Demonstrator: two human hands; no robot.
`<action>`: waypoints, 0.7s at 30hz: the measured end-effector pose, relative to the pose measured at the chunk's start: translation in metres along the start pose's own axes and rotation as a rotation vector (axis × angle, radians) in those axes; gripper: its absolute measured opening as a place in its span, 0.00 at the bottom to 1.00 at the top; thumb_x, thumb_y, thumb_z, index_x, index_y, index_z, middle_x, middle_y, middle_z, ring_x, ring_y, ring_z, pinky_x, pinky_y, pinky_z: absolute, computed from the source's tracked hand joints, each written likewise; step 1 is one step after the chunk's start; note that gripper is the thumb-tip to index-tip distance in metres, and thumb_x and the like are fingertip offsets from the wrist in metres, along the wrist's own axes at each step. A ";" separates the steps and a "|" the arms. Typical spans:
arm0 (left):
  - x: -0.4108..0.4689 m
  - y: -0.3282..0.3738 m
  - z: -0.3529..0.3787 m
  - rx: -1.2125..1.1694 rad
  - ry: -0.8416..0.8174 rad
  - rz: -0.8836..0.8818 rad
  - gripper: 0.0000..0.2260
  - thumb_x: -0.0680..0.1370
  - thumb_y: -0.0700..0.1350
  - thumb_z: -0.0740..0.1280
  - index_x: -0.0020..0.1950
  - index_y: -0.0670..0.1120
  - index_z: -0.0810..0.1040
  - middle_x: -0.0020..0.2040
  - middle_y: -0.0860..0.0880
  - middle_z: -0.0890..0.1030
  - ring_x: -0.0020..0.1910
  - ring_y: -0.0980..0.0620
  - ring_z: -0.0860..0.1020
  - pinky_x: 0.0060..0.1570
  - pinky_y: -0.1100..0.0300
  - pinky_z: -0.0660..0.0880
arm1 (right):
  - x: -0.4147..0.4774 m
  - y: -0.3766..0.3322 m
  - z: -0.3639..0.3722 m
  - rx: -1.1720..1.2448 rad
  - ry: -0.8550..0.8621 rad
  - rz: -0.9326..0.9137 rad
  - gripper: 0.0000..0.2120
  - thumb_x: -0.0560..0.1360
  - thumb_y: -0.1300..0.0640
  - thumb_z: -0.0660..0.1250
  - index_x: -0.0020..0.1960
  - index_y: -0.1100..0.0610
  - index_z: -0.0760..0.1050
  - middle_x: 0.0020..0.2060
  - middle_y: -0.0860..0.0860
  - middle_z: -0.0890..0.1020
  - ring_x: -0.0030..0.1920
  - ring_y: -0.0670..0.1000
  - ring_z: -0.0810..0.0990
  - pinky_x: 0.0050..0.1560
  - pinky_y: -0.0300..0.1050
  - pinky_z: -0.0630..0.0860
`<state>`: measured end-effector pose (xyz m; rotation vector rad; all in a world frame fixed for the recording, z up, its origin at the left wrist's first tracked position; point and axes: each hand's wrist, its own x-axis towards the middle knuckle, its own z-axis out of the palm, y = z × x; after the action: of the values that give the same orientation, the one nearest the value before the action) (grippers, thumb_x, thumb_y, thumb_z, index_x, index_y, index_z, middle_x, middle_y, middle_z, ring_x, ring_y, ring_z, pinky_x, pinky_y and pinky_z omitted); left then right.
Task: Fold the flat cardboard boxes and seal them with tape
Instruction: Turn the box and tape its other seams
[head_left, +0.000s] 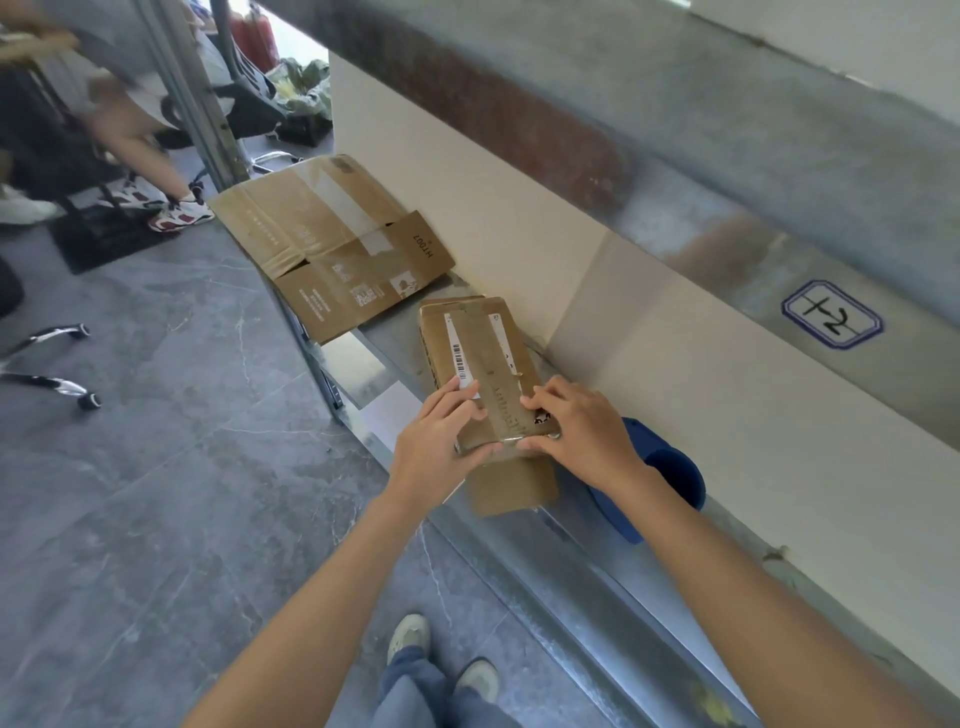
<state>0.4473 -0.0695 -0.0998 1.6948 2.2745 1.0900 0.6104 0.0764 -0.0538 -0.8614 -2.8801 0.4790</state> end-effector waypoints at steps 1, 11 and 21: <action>0.001 0.001 0.001 0.001 0.005 -0.011 0.15 0.72 0.57 0.75 0.51 0.48 0.80 0.69 0.55 0.76 0.74 0.53 0.67 0.61 0.60 0.73 | 0.001 0.000 -0.001 0.011 -0.004 0.005 0.30 0.69 0.38 0.74 0.65 0.52 0.77 0.55 0.46 0.76 0.54 0.49 0.76 0.53 0.47 0.72; 0.005 -0.007 -0.001 -0.095 -0.103 -0.011 0.18 0.75 0.62 0.67 0.54 0.49 0.78 0.71 0.56 0.73 0.75 0.53 0.63 0.68 0.55 0.65 | 0.007 -0.012 0.000 0.147 -0.004 0.168 0.26 0.67 0.37 0.75 0.58 0.50 0.77 0.50 0.43 0.73 0.49 0.47 0.75 0.39 0.37 0.66; 0.034 -0.050 -0.026 0.003 -0.215 0.412 0.19 0.74 0.62 0.67 0.57 0.51 0.81 0.63 0.52 0.78 0.62 0.46 0.73 0.62 0.50 0.67 | -0.011 -0.052 0.009 0.164 0.056 0.436 0.26 0.75 0.47 0.73 0.70 0.50 0.73 0.71 0.44 0.70 0.69 0.49 0.69 0.68 0.48 0.66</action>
<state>0.3824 -0.0586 -0.0987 2.2245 1.8467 0.9063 0.5905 0.0269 -0.0452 -1.4495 -2.5509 0.7021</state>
